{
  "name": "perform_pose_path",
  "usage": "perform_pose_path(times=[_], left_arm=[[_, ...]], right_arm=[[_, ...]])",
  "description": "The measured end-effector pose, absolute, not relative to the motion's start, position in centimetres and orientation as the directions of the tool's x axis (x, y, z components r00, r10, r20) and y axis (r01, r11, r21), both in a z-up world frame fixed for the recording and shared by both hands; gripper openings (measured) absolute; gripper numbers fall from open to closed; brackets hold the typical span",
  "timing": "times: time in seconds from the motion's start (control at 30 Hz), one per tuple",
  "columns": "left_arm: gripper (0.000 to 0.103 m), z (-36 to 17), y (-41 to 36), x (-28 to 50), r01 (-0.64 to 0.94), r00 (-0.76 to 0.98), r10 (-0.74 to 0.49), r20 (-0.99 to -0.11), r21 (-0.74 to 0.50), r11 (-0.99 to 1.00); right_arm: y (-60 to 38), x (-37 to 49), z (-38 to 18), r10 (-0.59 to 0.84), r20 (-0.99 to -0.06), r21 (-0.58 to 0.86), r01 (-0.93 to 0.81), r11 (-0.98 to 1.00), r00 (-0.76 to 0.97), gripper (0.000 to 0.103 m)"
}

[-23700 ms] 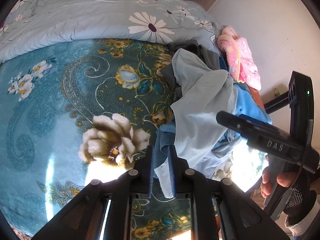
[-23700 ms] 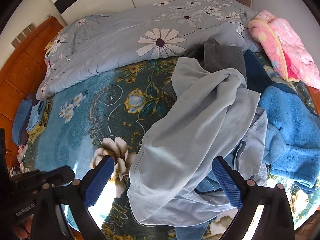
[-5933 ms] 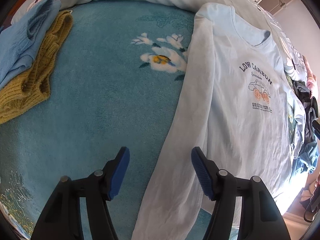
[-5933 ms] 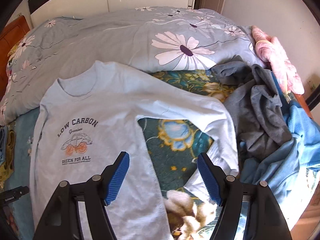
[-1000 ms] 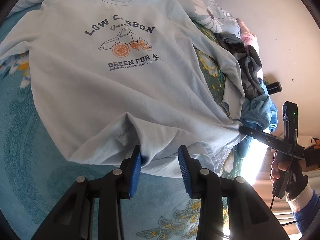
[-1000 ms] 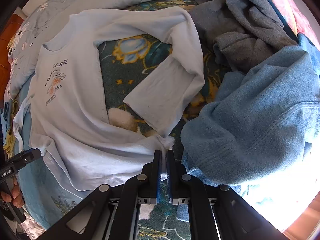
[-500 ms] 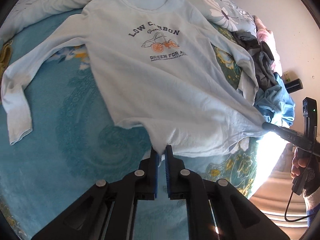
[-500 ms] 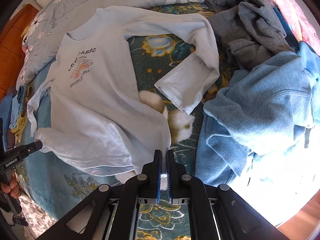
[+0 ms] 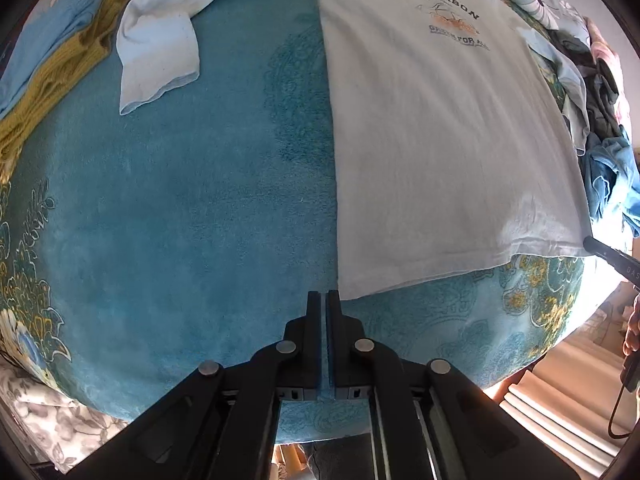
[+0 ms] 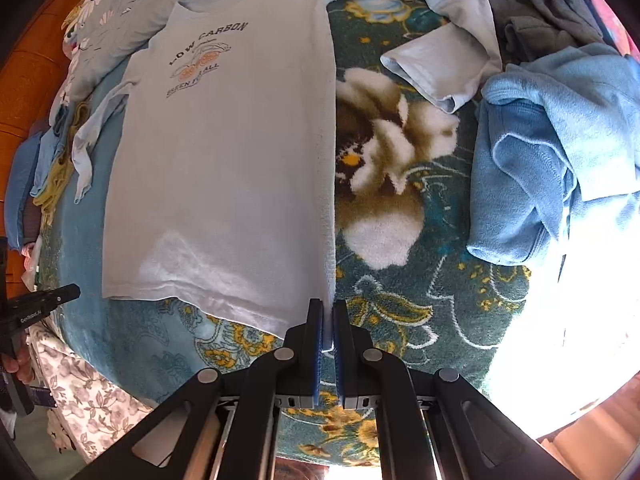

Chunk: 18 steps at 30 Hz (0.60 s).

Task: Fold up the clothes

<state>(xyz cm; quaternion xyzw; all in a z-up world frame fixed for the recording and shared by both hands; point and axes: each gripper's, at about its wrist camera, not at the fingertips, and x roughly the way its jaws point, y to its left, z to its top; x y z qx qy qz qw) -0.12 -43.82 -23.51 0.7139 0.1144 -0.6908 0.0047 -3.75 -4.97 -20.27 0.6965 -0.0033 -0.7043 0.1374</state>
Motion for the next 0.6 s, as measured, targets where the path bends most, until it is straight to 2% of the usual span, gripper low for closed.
perform_pose_path(times=[0.17,0.23,0.33,0.4,0.43,0.47,0.5,0.53,0.6], left_arm=[[0.002,-22.7,-44.7,-1.2,0.216,-0.098,0.202,-0.975,-0.219,-0.952],[0.002,-22.2,-45.7,-1.9,0.251,-0.150,0.204,-0.967,-0.237,-0.939],[0.002,-21.3,-47.5,-3.3,0.299,-0.221,0.162,-0.962,-0.225,-0.928],[0.002,-20.8,-48.8,-4.2,0.331,-0.254,0.118,-0.960,-0.201,-0.922],[0.004,-20.7,-49.5,-4.6,0.355,-0.265,0.099,-0.959,-0.192,-0.915],[0.005,-20.6,-50.2,-5.1,0.380,-0.274,0.081,-0.958,-0.185,-0.906],[0.011,-20.5,-51.2,-5.5,0.405,-0.285,0.064,-0.957,-0.180,-0.896],[0.021,-20.3,-52.2,-5.9,0.431,-0.295,0.046,-0.954,-0.176,-0.885],[0.039,-20.1,-54.1,-6.4,0.480,-0.317,0.005,-0.948,-0.165,-0.862]], right_arm=[[-5.6,-5.0,-22.1,-0.186,-0.983,0.181,0.186,-0.966,-0.006,0.005],[-5.8,-5.4,-22.2,-0.183,-0.983,0.176,0.183,-0.967,-0.025,0.008],[-5.9,-5.5,-21.5,-0.165,-0.985,0.153,0.180,-0.972,-0.053,0.009],[-6.1,-5.6,-20.9,-0.127,-0.990,0.111,0.195,-0.974,-0.069,0.014],[-6.2,-5.6,-20.5,-0.100,-0.991,0.080,0.203,-0.976,-0.087,0.026],[-6.2,-5.7,-20.0,-0.076,-0.991,0.052,0.205,-0.977,-0.113,0.049],[-6.1,-5.8,-19.4,-0.056,-0.988,0.027,0.200,-0.979,-0.142,0.060],[-6.1,-5.9,-18.9,-0.038,-0.984,0.004,0.195,-0.981,-0.172,0.068],[-6.3,-6.3,-17.6,-0.009,-0.972,-0.035,0.183,-0.982,-0.233,0.068]])
